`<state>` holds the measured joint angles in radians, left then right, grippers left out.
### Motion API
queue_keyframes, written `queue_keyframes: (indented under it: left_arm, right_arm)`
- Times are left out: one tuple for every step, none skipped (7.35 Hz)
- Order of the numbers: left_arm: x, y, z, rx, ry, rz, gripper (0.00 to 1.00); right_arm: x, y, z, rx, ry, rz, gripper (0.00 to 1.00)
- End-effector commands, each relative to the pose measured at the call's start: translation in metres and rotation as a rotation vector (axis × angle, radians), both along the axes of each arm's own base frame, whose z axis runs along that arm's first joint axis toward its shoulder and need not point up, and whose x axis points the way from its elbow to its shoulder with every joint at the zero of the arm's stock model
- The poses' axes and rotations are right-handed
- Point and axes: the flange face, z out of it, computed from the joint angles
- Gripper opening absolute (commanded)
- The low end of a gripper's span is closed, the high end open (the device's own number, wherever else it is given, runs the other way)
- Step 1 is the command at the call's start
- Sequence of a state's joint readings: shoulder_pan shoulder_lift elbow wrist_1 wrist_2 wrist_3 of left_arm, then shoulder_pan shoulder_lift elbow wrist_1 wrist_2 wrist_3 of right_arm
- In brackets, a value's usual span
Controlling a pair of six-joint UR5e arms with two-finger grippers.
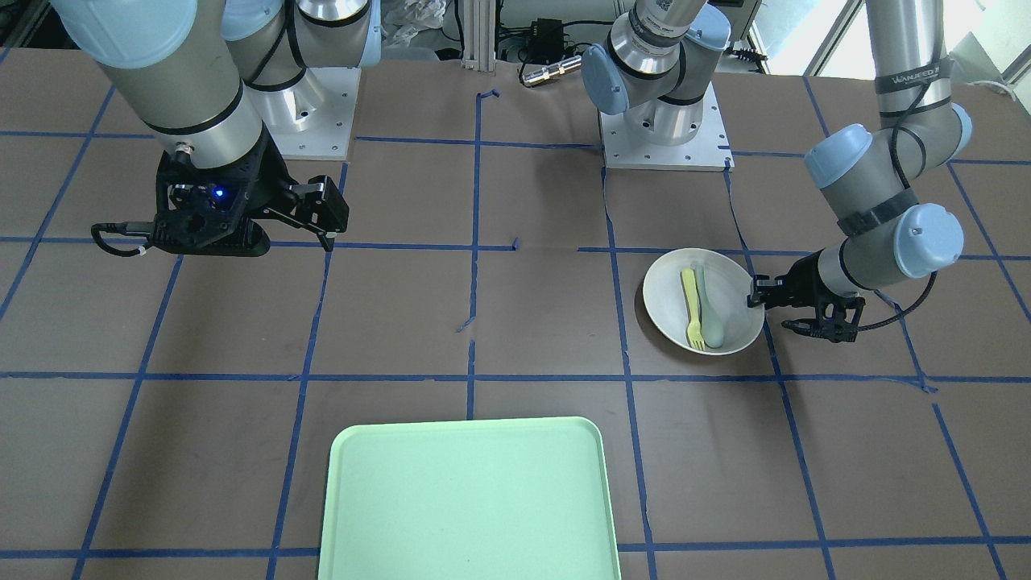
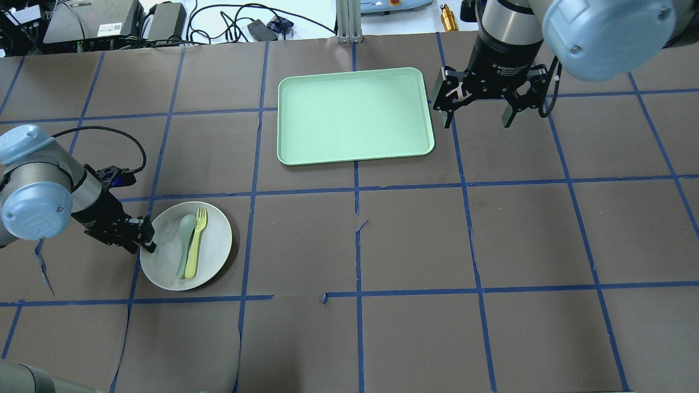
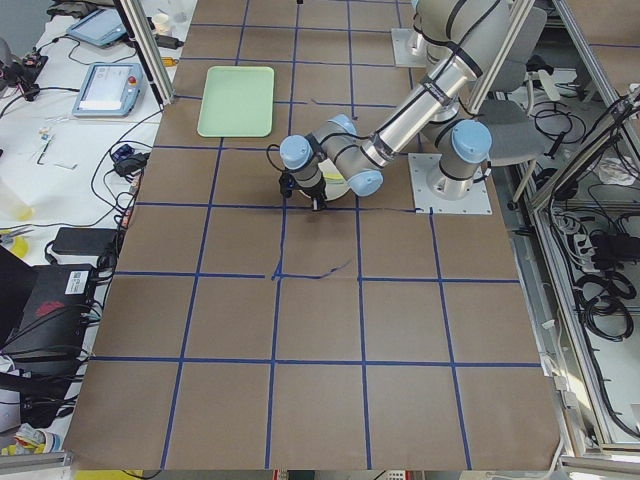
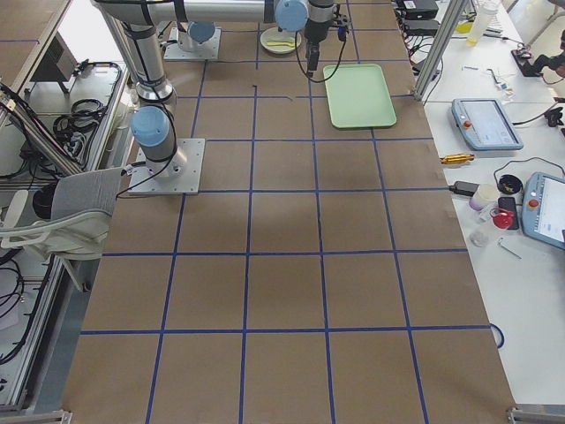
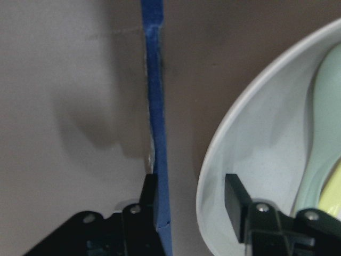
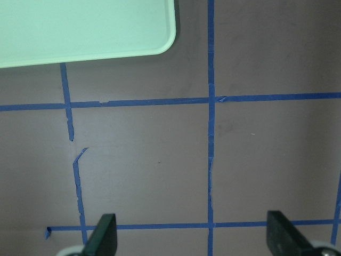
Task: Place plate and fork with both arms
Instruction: 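Close the left gripper on the plate rim and lift it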
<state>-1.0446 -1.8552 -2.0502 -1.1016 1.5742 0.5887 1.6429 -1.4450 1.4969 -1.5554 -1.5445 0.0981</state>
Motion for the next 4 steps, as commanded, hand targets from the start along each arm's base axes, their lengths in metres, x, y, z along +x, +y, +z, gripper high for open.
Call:
queue_keyframes:
  left_arm:
    - [0.002,-0.009,0.015,-0.032,-0.006,-0.005,0.00]
    - [0.004,-0.018,0.034,-0.039,0.023,0.003,0.00]
    - [0.005,-0.035,0.060,-0.040,0.097,0.035,0.00]
    - [0.008,-0.055,0.086,-0.031,0.140,0.085,0.00]
  right_arm:
    - [0.000,0.000,0.001,-0.003,0.003,0.002,1.00]
    - [0.000,0.000,0.001,-0.003,0.003,0.005,1.00]
    - [0.000,0.000,0.001,-0.003,0.004,0.006,1.00]
    - [0.000,-0.001,0.002,-0.006,0.004,0.008,1.00]
